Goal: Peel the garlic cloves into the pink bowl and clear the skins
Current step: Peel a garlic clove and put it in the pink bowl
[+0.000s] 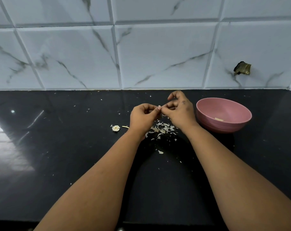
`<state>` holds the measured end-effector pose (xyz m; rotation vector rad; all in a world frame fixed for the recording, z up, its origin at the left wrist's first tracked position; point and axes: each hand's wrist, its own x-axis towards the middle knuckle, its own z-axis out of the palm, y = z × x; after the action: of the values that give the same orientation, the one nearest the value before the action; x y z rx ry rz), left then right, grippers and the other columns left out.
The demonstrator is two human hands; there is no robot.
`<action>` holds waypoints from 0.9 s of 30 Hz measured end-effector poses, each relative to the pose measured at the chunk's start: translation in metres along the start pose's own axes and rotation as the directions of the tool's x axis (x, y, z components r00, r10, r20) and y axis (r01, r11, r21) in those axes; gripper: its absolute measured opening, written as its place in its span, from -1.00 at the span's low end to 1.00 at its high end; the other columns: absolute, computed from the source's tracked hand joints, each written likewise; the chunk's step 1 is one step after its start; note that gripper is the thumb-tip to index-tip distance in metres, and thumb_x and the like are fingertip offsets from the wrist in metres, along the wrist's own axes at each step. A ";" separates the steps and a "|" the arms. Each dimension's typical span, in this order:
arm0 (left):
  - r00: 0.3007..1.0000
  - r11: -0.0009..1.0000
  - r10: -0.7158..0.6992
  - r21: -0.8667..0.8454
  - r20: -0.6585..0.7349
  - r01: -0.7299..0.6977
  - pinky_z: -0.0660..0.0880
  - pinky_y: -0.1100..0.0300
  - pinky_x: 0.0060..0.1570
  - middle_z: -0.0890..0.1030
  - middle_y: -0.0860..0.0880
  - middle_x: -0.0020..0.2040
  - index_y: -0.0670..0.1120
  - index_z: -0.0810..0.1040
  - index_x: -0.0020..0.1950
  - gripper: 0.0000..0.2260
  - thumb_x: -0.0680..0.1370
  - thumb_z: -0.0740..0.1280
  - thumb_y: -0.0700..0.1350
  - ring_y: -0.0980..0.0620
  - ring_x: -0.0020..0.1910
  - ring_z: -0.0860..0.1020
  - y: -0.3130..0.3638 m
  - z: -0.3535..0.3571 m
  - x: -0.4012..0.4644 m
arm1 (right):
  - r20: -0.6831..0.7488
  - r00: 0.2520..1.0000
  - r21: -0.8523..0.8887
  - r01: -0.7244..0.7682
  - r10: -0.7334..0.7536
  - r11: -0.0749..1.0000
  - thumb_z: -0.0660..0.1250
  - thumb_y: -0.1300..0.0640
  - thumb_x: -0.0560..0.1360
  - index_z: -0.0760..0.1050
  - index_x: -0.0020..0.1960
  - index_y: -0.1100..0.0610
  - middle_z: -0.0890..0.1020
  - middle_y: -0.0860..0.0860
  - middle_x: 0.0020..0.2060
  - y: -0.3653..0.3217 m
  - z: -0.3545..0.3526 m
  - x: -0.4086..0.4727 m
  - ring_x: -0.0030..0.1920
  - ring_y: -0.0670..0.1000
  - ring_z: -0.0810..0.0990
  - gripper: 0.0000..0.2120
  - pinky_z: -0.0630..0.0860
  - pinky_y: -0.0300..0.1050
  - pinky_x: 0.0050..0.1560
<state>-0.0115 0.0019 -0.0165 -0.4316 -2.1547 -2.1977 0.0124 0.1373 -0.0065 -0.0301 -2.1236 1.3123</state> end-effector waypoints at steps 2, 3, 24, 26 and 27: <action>1.000 0.999 -0.011 -0.041 -0.007 0.011 0.63 0.05 -0.01 0.69 -0.09 -0.27 -0.12 0.65 -0.15 -0.93 0.54 0.44 -0.21 -0.05 -0.20 0.67 0.000 0.000 0.001 | 0.016 1.000 0.011 -0.027 0.027 1.000 0.48 0.18 0.38 0.37 -0.06 0.01 0.63 -0.10 -0.39 0.000 0.002 0.000 -0.40 -0.23 0.55 -0.70 0.48 -0.35 -0.31; 1.000 0.998 -0.017 -0.067 -0.004 0.017 0.63 0.11 -0.04 0.68 -0.06 -0.28 -0.14 0.64 -0.13 -0.94 0.54 0.42 -0.24 0.01 -0.22 0.66 0.000 0.000 0.001 | 0.024 0.998 0.025 -0.057 0.057 0.998 0.46 0.19 0.39 0.38 -0.05 0.01 0.64 -0.08 -0.36 0.001 0.002 0.000 -0.36 -0.20 0.56 -0.71 0.49 -0.29 -0.28; 0.997 0.975 -0.049 -0.221 -0.061 0.034 0.58 0.30 -0.17 0.65 -0.07 -0.27 -0.18 0.60 -0.12 -0.93 0.54 0.39 -0.31 0.12 -0.29 0.63 0.002 -0.002 0.006 | 0.205 0.953 0.233 -0.269 0.223 0.935 0.55 0.15 0.38 0.66 -0.17 0.09 0.65 -0.10 -0.33 -0.001 -0.002 -0.003 -0.31 -0.22 0.58 -0.92 0.47 -0.34 -0.25; 0.997 0.981 -0.039 -0.194 -0.063 0.026 0.58 0.29 -0.14 0.66 -0.06 -0.25 -0.16 0.60 -0.13 -0.93 0.54 0.40 -0.30 0.10 -0.25 0.64 0.002 -0.002 0.005 | 0.230 0.947 0.249 -0.282 0.226 0.927 0.54 0.19 0.39 0.66 -0.10 0.16 0.66 -0.07 -0.34 -0.003 0.000 -0.005 -0.33 -0.21 0.61 -0.88 0.51 -0.36 -0.27; 0.998 0.985 -0.032 -0.173 -0.061 0.021 0.58 0.28 -0.13 0.66 -0.06 -0.25 -0.15 0.60 -0.12 -0.92 0.53 0.41 -0.30 0.10 -0.24 0.64 0.002 -0.002 0.005 | 0.227 0.945 0.255 -0.291 0.236 0.922 0.54 0.21 0.39 0.65 -0.08 0.19 0.67 -0.04 -0.34 -0.003 0.000 -0.005 -0.32 -0.18 0.62 -0.86 0.53 -0.33 -0.26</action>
<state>-0.0163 0.0012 -0.0136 -0.3357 -1.9582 -2.3884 0.0173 0.1338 -0.0063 -0.0749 -2.1196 1.8413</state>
